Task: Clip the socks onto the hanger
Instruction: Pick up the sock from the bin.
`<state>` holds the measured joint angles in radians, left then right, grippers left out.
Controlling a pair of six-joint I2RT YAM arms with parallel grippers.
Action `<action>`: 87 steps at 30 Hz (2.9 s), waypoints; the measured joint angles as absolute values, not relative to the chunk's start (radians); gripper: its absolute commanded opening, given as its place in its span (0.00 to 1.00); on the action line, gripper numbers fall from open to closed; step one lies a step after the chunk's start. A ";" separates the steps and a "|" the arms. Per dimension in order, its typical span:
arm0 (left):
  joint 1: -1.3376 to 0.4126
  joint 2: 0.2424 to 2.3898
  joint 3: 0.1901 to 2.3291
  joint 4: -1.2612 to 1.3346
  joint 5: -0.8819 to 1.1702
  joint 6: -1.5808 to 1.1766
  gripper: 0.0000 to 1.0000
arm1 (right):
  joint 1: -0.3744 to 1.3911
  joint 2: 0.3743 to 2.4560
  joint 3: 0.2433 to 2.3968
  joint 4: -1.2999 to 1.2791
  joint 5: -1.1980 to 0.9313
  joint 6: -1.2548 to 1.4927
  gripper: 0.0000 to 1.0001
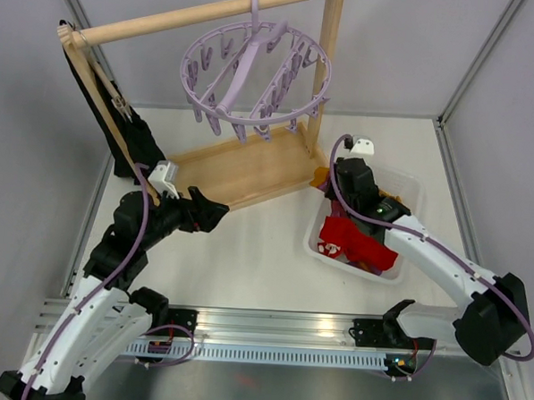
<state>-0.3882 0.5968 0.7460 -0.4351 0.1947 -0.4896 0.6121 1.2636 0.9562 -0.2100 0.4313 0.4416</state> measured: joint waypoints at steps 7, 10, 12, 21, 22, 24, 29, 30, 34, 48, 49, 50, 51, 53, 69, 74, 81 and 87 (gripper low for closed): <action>-0.635 0.695 0.610 -0.123 0.120 -0.685 0.94 | 0.611 1.158 0.935 -0.207 0.386 0.474 0.00; -0.828 0.828 0.610 0.032 -0.017 -0.723 0.94 | 0.611 1.124 0.920 -0.213 0.370 0.485 0.00; -0.931 0.952 0.628 0.131 -0.104 -0.743 0.93 | 0.611 1.105 0.920 -0.215 0.365 0.488 0.00; -1.050 1.383 0.736 0.448 -0.303 -0.840 0.85 | 0.611 1.065 0.920 -0.250 0.320 0.507 0.00; -1.051 1.404 0.744 0.472 -0.313 -0.852 0.83 | 0.611 1.062 0.920 -0.256 0.315 0.509 0.00; -1.052 1.435 0.764 0.510 -0.324 -0.877 0.81 | 0.611 1.055 0.919 -0.258 0.312 0.511 0.00; -1.052 1.464 0.796 0.595 -0.350 -0.942 0.74 | 0.611 1.023 0.904 -0.255 0.310 0.514 0.00; -1.052 1.467 0.796 0.611 -0.355 -0.957 0.73 | 0.611 1.019 0.901 -0.253 0.308 0.514 0.00; -1.052 1.486 0.796 0.651 -0.366 -1.000 0.69 | 0.611 1.015 0.889 -0.247 0.299 0.517 0.00; -1.045 1.528 0.820 0.665 -0.365 -1.082 0.59 | 0.611 0.966 0.875 -0.248 0.262 0.509 0.00; -1.042 1.529 0.820 0.669 -0.364 -1.086 0.58 | 0.611 0.963 0.875 -0.248 0.260 0.509 0.00; -1.036 1.529 0.820 0.670 -0.363 -1.090 0.58 | 0.611 0.960 0.875 -0.249 0.258 0.508 0.00; -1.031 1.530 0.820 0.673 -0.362 -1.094 0.58 | 0.611 0.958 0.875 -0.249 0.254 0.508 0.00; -1.021 1.531 0.820 0.685 -0.360 -1.103 0.57 | 0.611 0.952 0.874 -0.249 0.244 0.507 0.00; -1.010 1.576 0.848 0.740 -0.329 -1.125 0.44 | 0.606 0.926 0.871 -0.286 0.213 0.490 0.00; -1.009 1.576 0.848 0.746 -0.314 -1.129 0.20 | 0.606 0.906 0.857 -0.294 0.206 0.486 0.00; -1.009 1.576 0.848 0.758 -0.303 -1.125 0.02 | 0.606 0.901 0.852 -0.315 0.207 0.485 0.24; -1.009 1.528 0.828 0.735 -0.279 -1.040 0.02 | 0.606 0.891 0.864 -0.374 0.234 0.481 0.66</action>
